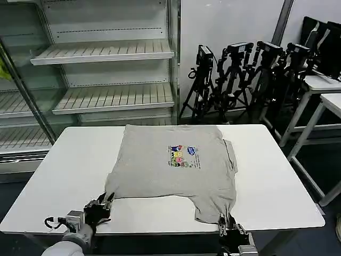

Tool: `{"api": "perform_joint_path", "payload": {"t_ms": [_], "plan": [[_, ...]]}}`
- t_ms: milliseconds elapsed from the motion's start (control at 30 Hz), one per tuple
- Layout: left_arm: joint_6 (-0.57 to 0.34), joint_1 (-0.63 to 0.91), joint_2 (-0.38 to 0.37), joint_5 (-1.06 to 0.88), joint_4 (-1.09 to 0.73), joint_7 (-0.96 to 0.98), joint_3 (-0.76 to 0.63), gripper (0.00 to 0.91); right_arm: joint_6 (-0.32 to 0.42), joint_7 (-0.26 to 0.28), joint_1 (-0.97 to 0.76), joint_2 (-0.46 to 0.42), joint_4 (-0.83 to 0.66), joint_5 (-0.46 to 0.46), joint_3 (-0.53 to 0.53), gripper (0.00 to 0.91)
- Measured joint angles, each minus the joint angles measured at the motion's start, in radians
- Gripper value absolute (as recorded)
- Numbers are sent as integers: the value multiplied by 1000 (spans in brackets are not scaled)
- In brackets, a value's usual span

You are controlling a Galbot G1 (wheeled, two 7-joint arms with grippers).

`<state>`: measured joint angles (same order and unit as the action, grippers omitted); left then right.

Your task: Fold and organize the clothes.

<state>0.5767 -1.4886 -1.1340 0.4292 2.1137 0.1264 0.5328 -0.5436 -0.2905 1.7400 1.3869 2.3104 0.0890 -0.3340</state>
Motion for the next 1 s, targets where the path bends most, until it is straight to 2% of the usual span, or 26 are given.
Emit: {"api": "perform_joint_path", "payload": {"t_ms": [367, 667, 833, 1000], "plan": [[5, -49, -6, 27, 74, 1, 28, 20, 49, 10, 74, -16, 91, 1, -8, 0], [5, -167, -9, 35, 216, 8, 83, 20, 89, 19, 165, -35, 205, -26, -31, 0], [4, -222, 5, 53, 279, 16, 129, 20, 103, 17, 161, -45, 229, -15, -54, 0], [1, -227, 28, 74, 300, 29, 151, 20, 111, 10, 83, -59, 224, 23, -82, 0]]}}
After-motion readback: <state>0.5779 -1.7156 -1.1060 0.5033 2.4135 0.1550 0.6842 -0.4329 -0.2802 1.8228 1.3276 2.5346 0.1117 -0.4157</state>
